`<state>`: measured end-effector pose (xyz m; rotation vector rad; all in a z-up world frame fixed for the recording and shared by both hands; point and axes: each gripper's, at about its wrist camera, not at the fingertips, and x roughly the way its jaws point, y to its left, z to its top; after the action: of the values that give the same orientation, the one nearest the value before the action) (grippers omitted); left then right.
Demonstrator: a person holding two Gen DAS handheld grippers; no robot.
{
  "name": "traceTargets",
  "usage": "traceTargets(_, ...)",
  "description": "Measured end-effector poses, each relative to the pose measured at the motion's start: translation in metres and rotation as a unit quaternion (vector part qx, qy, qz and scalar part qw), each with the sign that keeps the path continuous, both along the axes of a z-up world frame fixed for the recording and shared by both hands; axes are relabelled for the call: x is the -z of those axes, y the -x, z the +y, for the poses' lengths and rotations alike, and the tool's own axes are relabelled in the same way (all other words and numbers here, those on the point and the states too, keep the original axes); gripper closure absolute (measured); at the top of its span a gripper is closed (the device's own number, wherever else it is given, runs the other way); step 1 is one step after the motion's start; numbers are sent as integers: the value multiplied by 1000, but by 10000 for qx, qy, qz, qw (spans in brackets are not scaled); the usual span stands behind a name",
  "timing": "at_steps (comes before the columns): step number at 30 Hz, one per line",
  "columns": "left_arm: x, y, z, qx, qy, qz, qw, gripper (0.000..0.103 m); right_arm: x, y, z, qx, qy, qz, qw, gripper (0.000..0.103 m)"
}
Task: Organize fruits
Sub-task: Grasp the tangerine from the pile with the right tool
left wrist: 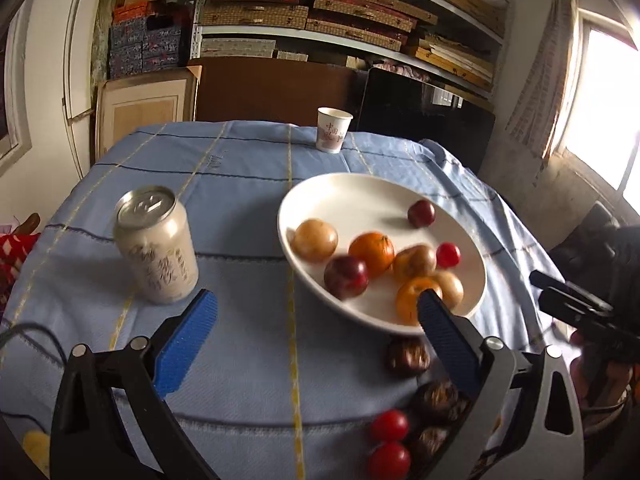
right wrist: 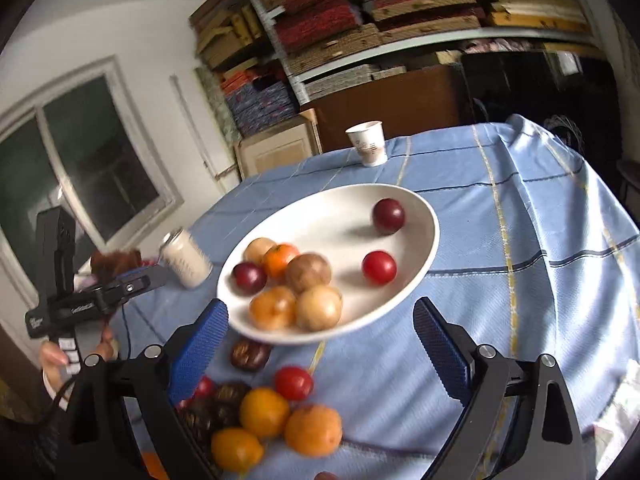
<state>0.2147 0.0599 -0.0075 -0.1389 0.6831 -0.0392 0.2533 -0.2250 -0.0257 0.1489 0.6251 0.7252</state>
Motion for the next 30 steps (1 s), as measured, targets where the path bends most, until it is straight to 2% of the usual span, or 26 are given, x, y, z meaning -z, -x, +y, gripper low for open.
traceTargets(5,5,17,7,-166,-51,13,9998,5,-2,66,18,-1055,357,-556,9922,9)
traceTargets(8,6,17,14,-187,171,76,9997,5,-2,97,24,-1299,249,-456,9902,9)
traceTargets(10,9,17,15,-259,151,124,9995,5,-2,117,28,-1428,236,-369,9888,9)
traceTargets(12,10,15,14,-288,103,171,9994,5,-1,135,37,-1201,473,-268,9913,10)
traceTargets(15,14,15,15,-283,214,265,9990,5,9,148,45,-843,425,-4,9955,12)
traceTargets(18,18,14,14,-226,242,373,9988,5,18,158,55,-481,488,57,9976,19)
traceTargets(20,20,14,12,-210,204,417,9987,5,21,160,61,-325,687,53,9971,28)
traceTargets(25,22,17,12,-97,308,463,9984,5,29,150,66,-368,737,332,9960,41)
traceTargets(30,23,19,13,-90,351,500,9981,5,33,149,73,-350,924,298,9947,45)
